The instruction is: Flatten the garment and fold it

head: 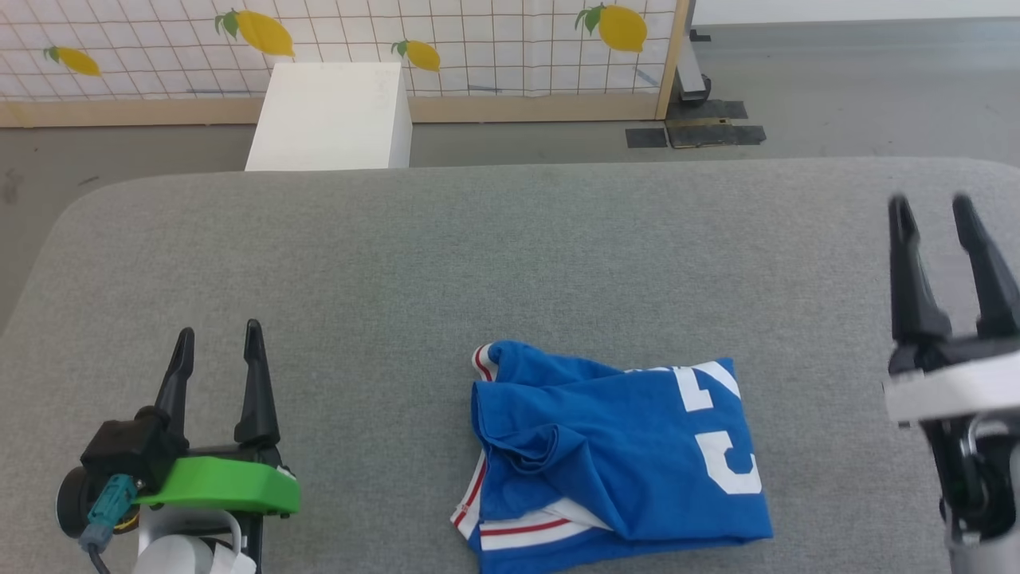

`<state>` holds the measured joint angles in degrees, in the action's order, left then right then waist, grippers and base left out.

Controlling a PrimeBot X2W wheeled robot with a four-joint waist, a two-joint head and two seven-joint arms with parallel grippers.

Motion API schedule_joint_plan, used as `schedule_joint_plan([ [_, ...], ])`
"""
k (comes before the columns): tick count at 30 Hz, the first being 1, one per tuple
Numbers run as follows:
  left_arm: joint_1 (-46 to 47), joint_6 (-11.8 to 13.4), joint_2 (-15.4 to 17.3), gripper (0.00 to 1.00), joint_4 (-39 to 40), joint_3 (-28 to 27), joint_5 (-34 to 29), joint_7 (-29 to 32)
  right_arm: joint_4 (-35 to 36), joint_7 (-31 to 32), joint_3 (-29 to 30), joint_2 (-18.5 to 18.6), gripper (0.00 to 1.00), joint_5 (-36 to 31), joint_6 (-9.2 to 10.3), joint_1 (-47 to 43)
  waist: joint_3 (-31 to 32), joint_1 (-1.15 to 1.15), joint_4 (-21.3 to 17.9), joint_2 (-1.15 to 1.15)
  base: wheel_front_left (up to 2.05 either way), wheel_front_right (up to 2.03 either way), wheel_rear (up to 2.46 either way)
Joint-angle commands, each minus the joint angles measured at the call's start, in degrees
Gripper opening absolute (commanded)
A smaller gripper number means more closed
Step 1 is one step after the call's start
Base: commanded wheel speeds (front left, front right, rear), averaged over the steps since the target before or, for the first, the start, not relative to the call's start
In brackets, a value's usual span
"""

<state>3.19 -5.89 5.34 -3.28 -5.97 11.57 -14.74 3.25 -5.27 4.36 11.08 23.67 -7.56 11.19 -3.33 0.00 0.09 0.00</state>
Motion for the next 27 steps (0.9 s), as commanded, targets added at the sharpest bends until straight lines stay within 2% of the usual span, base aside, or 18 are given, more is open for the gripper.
schedule_joint_plan([
  [1, -1.1, 0.36, -0.3, 1.0, -0.12, 0.14, -0.64, -0.26, -0.74, -1.01, 0.71, -0.62, 1.0, -0.65, 0.08, -2.01, 0.04, 0.0, 0.23, 0.0, 0.0, 0.0, 0.0],
  [8, -1.5, 0.69, -0.57, 1.0, -0.82, 0.67, -0.9, -0.26, -5.68, -1.38, 1.79, -0.59, 1.0, -2.18, 0.08, -9.76, -0.11, 0.0, 1.24, 0.0, 0.0, 0.0, 0.0],
  [13, -1.61, 0.79, -0.63, 1.0, -1.26, 0.74, -0.9, -0.26, -6.87, 1.46, 1.57, 0.28, 1.0, -3.26, 0.08, -10.69, -0.35, 0.0, 1.46, 0.0, 0.0, 0.0, 0.0],
  [16, -1.67, 0.86, -0.54, 1.0, -1.54, 0.68, -0.87, -0.26, -7.55, 9.14, -0.99, 1.85, 1.0, -3.93, 0.08, -9.33, -0.59, 0.0, 1.39, 0.0, 0.0, 0.0, 0.0],
  [19, -1.6, 0.92, -0.56, 1.0, -1.83, 0.76, -0.72, -0.26, -8.23, 19.66, -4.65, 3.7, 1.0, -3.52, 0.08, -7.0, -1.06, 0.0, 1.47, 0.0, 0.0, 0.0, 0.0],
  [23, -1.11, 0.89, -0.65, 1.0, -2.22, 1.14, -0.48, -0.26, -10.74, 34.27, -6.77, 4.21, 1.0, -2.43, 0.08, -4.08, -1.76, 0.0, 2.18, 0.0, 0.0, 0.0, 0.0],
  [27, -0.6, 0.86, -0.76, 1.0, -2.5, 1.43, -0.15, -0.26, -12.64, 45.02, -8.42, 3.89, 1.0, -2.58, 0.08, -1.66, -2.66, 0.0, 3.26, 0.0, 0.0, 0.0, 0.0],
])
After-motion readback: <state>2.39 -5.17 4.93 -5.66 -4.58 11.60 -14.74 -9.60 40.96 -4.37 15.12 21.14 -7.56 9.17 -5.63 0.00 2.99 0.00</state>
